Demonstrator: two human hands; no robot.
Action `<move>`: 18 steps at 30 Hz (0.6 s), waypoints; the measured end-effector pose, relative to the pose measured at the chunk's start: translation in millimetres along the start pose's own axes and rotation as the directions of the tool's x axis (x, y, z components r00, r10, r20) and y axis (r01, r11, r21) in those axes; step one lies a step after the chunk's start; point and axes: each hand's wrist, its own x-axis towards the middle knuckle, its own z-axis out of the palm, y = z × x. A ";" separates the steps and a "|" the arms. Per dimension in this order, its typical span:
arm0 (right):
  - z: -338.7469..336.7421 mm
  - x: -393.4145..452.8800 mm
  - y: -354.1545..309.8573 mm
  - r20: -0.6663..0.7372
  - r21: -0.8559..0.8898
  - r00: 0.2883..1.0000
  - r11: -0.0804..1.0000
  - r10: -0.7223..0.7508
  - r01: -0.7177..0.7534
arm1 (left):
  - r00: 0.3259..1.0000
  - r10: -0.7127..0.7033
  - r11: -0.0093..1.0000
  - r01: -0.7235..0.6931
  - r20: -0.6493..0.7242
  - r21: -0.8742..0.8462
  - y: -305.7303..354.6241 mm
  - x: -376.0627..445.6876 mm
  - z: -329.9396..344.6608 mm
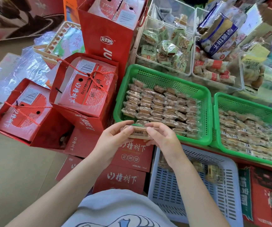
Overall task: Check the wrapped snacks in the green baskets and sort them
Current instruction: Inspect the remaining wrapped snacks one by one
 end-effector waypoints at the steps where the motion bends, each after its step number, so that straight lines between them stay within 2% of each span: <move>1: -2.0 1.0 -1.2 0.007 0.004 1.000 1.000 0.001 -0.001 | 1.000 -0.009 1.000 0.009 0.005 -0.019 -0.5 1.0 -1.6; 6: -14.2 4.9 -2.3 0.123 -0.099 0.991 0.994 0.049 -0.036 | 0.999 -0.027 0.999 0.029 0.040 -0.035 -0.3 6.7 -11.9; 9: -13.8 7.0 -2.5 0.163 -0.206 0.986 0.978 0.019 0.015 | 0.994 -0.085 0.995 0.088 0.072 -0.043 1.9 12.0 -16.4; 12: -6.0 9.0 -0.1 0.136 -0.344 0.984 0.925 -0.119 0.159 | 0.986 -0.168 0.962 0.168 0.019 -0.215 1.2 17.3 -16.9; 14: -0.5 11.0 3.2 0.125 -0.409 0.972 0.882 -0.199 0.233 | 0.976 -0.216 0.951 0.202 -0.036 -0.235 0.4 22.4 -16.5; 16: 1.3 15.2 8.1 0.090 -0.444 0.966 0.859 -0.241 0.256 | 0.971 -0.229 0.946 0.205 -0.069 -0.251 -2.3 30.0 -18.7; 18: 0.6 21.6 11.0 0.009 -0.421 0.971 0.880 -0.238 0.219 | 0.966 -0.222 0.953 0.186 -0.132 -0.238 -4.4 37.1 -19.9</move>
